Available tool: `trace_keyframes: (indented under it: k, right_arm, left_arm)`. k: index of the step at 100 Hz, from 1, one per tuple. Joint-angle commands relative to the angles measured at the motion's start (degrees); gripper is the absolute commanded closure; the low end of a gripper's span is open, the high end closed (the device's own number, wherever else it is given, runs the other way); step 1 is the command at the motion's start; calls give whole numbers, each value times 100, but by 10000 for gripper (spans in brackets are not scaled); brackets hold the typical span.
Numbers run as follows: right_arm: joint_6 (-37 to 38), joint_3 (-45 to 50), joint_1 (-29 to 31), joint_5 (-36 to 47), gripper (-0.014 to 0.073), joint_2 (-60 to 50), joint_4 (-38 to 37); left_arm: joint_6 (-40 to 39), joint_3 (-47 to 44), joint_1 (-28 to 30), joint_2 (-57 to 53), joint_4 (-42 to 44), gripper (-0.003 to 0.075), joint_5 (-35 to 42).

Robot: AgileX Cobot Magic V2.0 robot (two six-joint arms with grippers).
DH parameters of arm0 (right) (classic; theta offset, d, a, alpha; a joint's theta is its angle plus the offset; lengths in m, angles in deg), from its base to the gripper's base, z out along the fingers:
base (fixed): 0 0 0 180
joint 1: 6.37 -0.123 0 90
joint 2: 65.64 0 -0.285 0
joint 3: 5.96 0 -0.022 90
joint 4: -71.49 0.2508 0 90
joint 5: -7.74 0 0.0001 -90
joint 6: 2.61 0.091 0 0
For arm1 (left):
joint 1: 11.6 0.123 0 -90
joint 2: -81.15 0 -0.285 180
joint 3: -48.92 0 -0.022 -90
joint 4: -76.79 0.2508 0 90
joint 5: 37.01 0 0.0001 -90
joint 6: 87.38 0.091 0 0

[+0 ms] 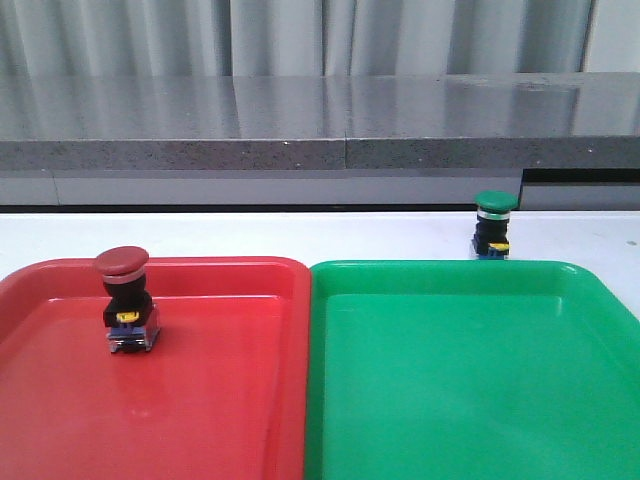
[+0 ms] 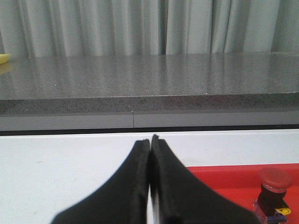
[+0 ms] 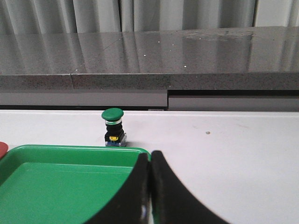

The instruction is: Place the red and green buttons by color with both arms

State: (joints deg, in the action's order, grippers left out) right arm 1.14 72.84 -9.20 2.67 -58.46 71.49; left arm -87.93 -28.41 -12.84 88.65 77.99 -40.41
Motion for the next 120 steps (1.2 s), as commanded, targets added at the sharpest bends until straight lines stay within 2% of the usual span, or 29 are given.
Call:
trace_keyframes:
  k: [1,91,109,120]
  right_arm:
    - [-15,-88,8,464,662,-121,0]
    - [-15,-88,8,473,662,-121,0]
    - [-15,-141,8,1135,662,-121,0]
    - [-15,-491,8,809,662,-80,0]
  left_arm:
    - [-67,-240,-5,-168,-2,739,502]
    - [-67,-240,-5,-168,-2,739,502]
    - [-67,-240,-5,-168,-2,739,502]
    - [-67,-240,-5,-168,-2,739,502]
